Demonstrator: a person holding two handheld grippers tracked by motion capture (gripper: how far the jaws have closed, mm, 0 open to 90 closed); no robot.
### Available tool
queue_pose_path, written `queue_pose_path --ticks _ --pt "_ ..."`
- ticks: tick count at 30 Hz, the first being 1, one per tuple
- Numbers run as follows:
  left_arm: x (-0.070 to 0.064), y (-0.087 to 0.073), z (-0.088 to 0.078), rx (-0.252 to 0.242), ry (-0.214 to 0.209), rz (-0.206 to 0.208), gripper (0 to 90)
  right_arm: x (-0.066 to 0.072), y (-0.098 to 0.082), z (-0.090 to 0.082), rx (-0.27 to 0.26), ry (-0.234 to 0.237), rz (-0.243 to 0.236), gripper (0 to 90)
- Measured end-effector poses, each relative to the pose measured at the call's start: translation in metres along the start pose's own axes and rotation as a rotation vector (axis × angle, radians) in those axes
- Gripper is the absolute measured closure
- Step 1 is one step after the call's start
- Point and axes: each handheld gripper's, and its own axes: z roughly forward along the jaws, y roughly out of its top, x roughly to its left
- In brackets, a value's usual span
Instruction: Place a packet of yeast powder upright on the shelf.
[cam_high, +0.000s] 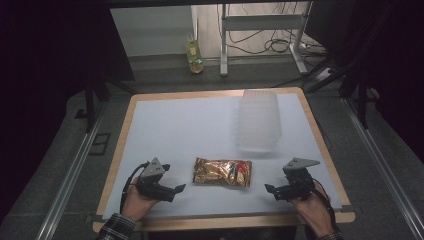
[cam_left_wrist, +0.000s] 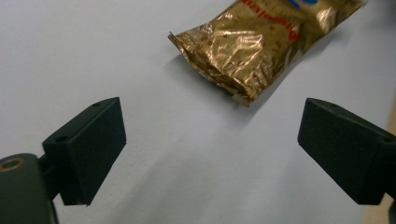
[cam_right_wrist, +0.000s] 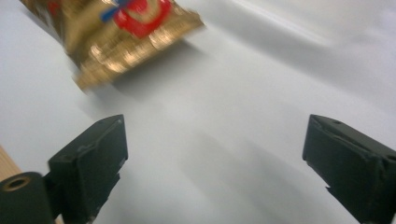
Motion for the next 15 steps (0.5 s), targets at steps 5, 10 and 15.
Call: queue_pose_path --ticks 5,10,15 --pt "0.007 -0.005 0.008 -0.005 0.037 -0.04 1.0 -0.007 0.0 0.004 -0.019 0.054 -0.003 6.0" --pt "0.011 -0.006 0.007 -0.036 0.056 -0.081 0.1 -0.003 -0.002 0.006 -0.012 0.008 -0.043 1.6" --pt "0.009 -0.008 0.013 -0.002 0.088 -0.036 0.6 -0.003 -0.003 0.009 -0.001 0.023 -0.036 1.4"
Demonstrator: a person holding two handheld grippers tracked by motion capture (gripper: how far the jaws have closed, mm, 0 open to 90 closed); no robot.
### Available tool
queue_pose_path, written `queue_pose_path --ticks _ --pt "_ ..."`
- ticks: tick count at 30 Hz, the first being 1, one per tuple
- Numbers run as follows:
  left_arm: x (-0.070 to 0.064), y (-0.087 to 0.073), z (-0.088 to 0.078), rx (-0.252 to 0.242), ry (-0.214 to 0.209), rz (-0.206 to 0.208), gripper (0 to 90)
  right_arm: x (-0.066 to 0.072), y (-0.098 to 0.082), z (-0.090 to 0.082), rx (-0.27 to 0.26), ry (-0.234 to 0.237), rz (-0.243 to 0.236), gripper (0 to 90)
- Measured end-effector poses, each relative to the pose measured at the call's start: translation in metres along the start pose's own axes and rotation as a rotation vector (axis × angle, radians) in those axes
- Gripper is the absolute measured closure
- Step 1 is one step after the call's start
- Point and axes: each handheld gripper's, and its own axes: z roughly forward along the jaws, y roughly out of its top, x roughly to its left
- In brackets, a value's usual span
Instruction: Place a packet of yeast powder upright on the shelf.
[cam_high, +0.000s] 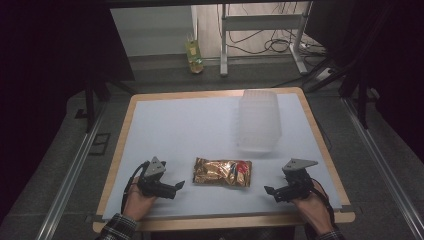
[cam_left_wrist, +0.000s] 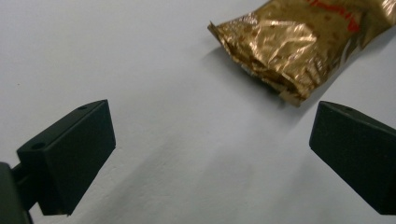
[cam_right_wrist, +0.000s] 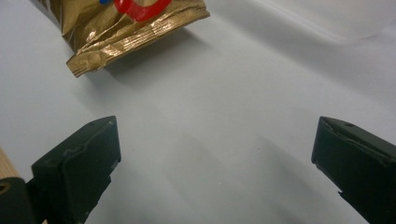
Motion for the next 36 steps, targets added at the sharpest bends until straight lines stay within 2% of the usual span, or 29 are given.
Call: queue_pose_path --ticks 2,3,4,10,12,16,19,21,24,26,30,34,36 --pt "-0.001 0.0 0.001 0.004 0.002 -0.001 0.8 0.0 0.0 0.001 0.004 -0.001 -0.001 1.4" --pt "-0.002 0.001 0.003 0.032 0.043 0.01 1.4 0.0 -0.001 0.001 0.003 0.002 -0.001 1.4" --pt "-0.002 0.001 0.003 0.037 0.047 0.008 1.5 -0.001 0.0 0.001 0.004 0.004 -0.001 1.4" --pt "-0.002 0.005 -0.001 0.006 0.014 -0.049 5.6 0.0 -0.001 0.002 0.007 0.005 -0.01 1.4" --pt "-0.003 0.007 -0.002 -0.006 0.014 -0.067 7.8 0.0 0.0 0.001 0.004 0.012 -0.01 1.4" --pt "-0.005 0.012 -0.003 -0.025 0.011 -0.061 8.6 0.001 0.001 0.0 -0.009 0.007 -0.025 1.4" --pt "-0.007 0.018 -0.003 -0.01 -0.035 -0.096 8.5 0.0 0.0 0.001 -0.009 0.004 -0.027 1.4" --pt "-0.009 0.021 -0.002 0.001 -0.044 -0.089 6.1 0.0 0.0 0.001 -0.005 0.005 -0.021 1.4" --pt "-0.014 0.024 0.0 0.017 -0.045 -0.05 5.6 0.0 0.0 0.001 -0.004 0.001 -0.029 1.4" --pt "-0.016 0.025 0.001 0.009 -0.05 -0.04 6.0 0.0 0.0 0.002 -0.003 0.002 -0.028 1.4" --pt "-0.017 0.029 -0.001 -0.02 -0.065 -0.035 13.1 0.001 0.0 0.002 0.0 0.002 -0.029 1.4" --pt "-0.018 0.033 0.004 -0.023 -0.099 -0.033 19.3 0.001 0.0 0.002 -0.001 0.005 -0.028 1.3" --pt "-0.02 0.035 0.006 -0.028 -0.086 -0.016 23.1 0.001 0.001 0.002 -0.01 0.008 -0.029 1.2"
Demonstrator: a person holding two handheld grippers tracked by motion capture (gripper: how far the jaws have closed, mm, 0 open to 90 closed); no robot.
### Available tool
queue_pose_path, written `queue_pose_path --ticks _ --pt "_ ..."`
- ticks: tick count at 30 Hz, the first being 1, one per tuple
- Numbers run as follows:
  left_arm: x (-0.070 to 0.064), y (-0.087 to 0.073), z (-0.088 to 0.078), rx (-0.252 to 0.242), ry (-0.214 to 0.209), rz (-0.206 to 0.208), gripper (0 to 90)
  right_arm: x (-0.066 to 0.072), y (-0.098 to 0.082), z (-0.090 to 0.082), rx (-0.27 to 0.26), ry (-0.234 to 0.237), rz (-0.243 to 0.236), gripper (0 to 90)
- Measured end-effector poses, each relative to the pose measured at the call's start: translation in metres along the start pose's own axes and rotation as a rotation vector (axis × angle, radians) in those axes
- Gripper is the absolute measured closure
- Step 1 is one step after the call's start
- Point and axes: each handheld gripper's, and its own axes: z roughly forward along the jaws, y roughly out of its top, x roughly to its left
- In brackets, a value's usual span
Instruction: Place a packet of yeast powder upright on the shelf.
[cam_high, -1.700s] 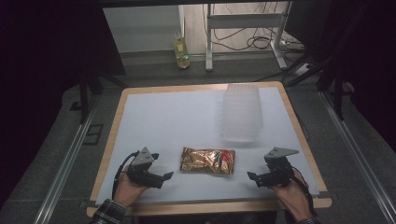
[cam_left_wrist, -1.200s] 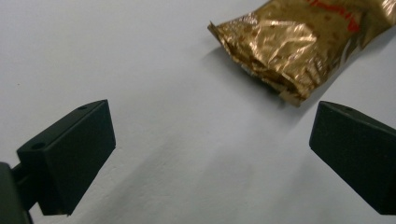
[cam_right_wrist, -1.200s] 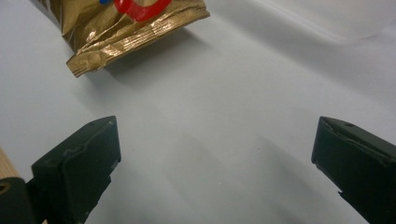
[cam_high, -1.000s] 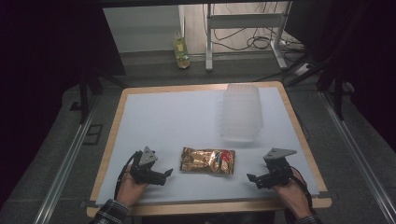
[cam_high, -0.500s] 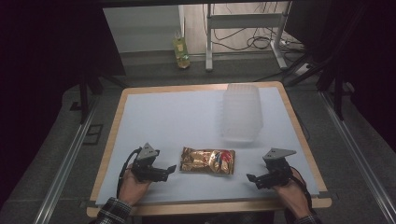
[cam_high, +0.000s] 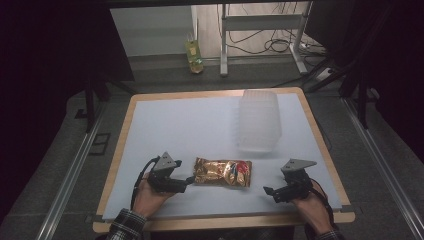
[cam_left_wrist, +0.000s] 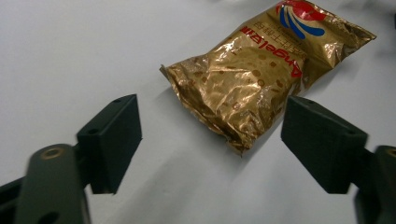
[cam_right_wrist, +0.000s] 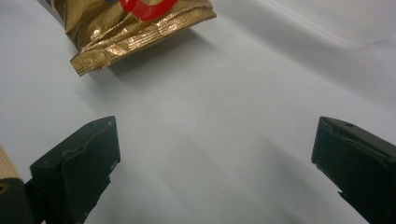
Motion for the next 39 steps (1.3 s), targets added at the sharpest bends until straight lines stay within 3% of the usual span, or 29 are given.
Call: queue_pose_path --ticks 5,9,12,23,31,35,39 --pt "-0.003 0.007 0.001 -0.049 -0.008 0.021 35.2 0.0 0.001 -0.001 -0.014 0.001 0.008 1.1" --pt "-0.004 0.01 0.004 -0.068 -0.02 0.011 46.4 0.001 0.001 0.0 -0.007 0.003 0.004 1.1" --pt "-0.004 0.012 0.007 -0.073 -0.022 0.006 50.5 0.001 0.001 0.0 -0.008 0.004 -0.002 1.2" --pt "-0.013 0.025 0.025 -0.068 -0.05 0.03 89.2 0.001 0.002 0.0 -0.011 0.001 -0.004 1.3" --pt "-0.015 0.025 0.043 -0.024 -0.07 0.052 89.8 0.001 0.001 0.001 0.0 0.0 -0.007 1.4" --pt "-0.015 0.021 0.055 0.018 -0.057 0.057 89.9 0.002 0.001 0.002 0.005 -0.003 -0.01 1.4" --pt "-0.014 0.018 0.057 0.056 -0.02 0.12 90.0 0.002 0.001 0.002 0.012 -0.005 -0.009 1.4"
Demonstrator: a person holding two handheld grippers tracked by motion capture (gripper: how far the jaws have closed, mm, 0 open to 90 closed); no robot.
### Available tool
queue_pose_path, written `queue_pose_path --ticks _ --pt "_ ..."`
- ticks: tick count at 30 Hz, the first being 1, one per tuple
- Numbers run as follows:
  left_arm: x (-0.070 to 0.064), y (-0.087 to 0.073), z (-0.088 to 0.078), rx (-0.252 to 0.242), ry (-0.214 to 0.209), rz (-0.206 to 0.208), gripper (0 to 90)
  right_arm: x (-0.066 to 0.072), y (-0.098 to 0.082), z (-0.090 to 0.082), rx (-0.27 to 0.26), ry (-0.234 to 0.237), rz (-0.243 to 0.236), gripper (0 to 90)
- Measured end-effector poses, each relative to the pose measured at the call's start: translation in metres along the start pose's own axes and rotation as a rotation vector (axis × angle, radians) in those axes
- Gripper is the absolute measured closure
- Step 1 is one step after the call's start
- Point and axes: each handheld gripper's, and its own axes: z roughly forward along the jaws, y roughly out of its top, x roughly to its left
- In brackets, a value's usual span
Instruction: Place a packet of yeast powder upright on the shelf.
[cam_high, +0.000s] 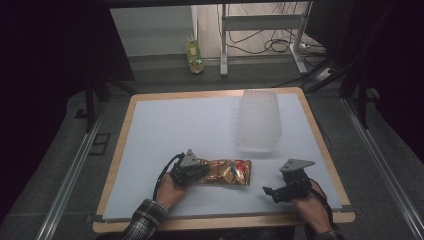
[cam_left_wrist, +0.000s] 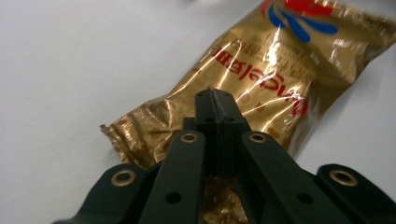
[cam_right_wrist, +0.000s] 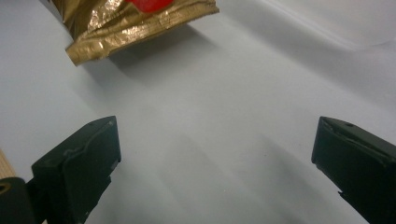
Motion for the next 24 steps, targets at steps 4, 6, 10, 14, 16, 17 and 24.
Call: queue_pose_path --ticks 4,6,10,14,16,17,24 --pt "0.003 -0.005 -0.002 -0.003 -0.005 0.005 90.0 0.002 0.0 -0.001 0.001 -0.002 -0.006 1.5" --pt "0.001 -0.006 -0.002 -0.007 0.008 0.011 90.0 0.002 0.001 -0.001 -0.004 0.001 -0.009 1.5" --pt "0.003 -0.011 -0.006 -0.011 -0.002 -0.006 90.0 0.004 0.001 -0.002 0.001 0.006 -0.004 1.6" --pt "0.004 -0.017 -0.011 -0.017 0.001 -0.008 90.0 0.005 0.003 -0.003 -0.002 0.014 -0.003 1.6" --pt "0.004 -0.02 -0.013 -0.025 0.003 -0.016 90.0 0.006 0.004 -0.004 -0.002 0.02 -0.003 1.6" --pt "0.004 -0.021 -0.014 -0.028 0.002 -0.018 90.0 0.007 0.005 -0.004 0.001 0.025 0.0 1.7" --pt "0.003 -0.029 -0.018 -0.047 0.004 -0.046 90.0 0.011 0.015 0.0 -0.005 0.088 0.018 2.1"
